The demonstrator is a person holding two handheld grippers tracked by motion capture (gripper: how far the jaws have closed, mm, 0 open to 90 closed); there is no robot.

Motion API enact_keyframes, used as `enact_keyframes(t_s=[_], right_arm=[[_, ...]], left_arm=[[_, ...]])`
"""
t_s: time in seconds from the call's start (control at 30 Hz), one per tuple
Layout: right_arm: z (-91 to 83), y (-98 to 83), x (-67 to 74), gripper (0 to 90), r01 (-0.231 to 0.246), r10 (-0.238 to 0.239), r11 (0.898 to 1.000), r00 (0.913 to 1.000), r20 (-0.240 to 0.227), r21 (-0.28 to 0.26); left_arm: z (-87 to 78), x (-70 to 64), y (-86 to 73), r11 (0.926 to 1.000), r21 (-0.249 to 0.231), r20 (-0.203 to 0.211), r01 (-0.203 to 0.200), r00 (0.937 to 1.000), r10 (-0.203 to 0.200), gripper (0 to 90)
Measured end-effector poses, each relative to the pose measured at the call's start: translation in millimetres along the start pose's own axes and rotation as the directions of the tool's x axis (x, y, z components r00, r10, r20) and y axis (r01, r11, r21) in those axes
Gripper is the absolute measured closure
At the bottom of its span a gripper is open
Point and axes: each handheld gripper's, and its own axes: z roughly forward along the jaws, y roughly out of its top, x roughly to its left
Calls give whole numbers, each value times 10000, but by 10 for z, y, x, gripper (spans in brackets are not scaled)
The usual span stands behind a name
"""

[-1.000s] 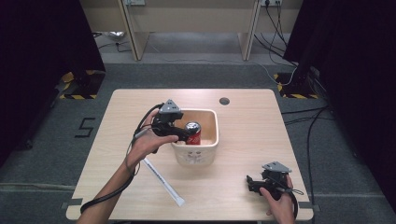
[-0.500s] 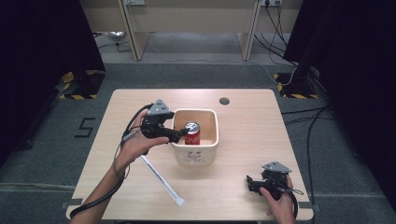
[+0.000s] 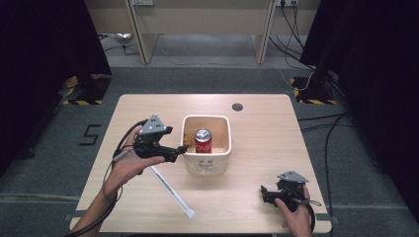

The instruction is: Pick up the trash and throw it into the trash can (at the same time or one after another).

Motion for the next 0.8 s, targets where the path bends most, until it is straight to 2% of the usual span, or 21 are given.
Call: enact_keyframes(t_s=[0.33, 0.6, 0.7, 0.73, 0.8], right_arm=[[0, 0, 0, 6, 1, -1, 10000, 10000, -1, -1], [0, 0, 0, 6, 1, -1, 10000, 10000, 0, -2], [0, 0, 0, 6, 1, -1, 10000, 10000, 0, -1], [0, 0, 0, 6, 2, -2, 10000, 10000, -1, 0], [0, 0, 0, 6, 1, -1, 10000, 10000, -1, -2]], left_arm=[[-80, -54, -207, 9998, 161, 206, 131, 9997, -135, 175], [-41, -123, -496, 9986, 357, 188, 381, 9991, -388, 181], [-22, -138, -598, 9978, 407, 93, 524, 9986, -528, 182], [9, -146, -678, 9966, 520, 91, 632, 9979, -638, 183], [31, -148, -721, 9957, 569, 127, 736, 9971, -744, 183]])
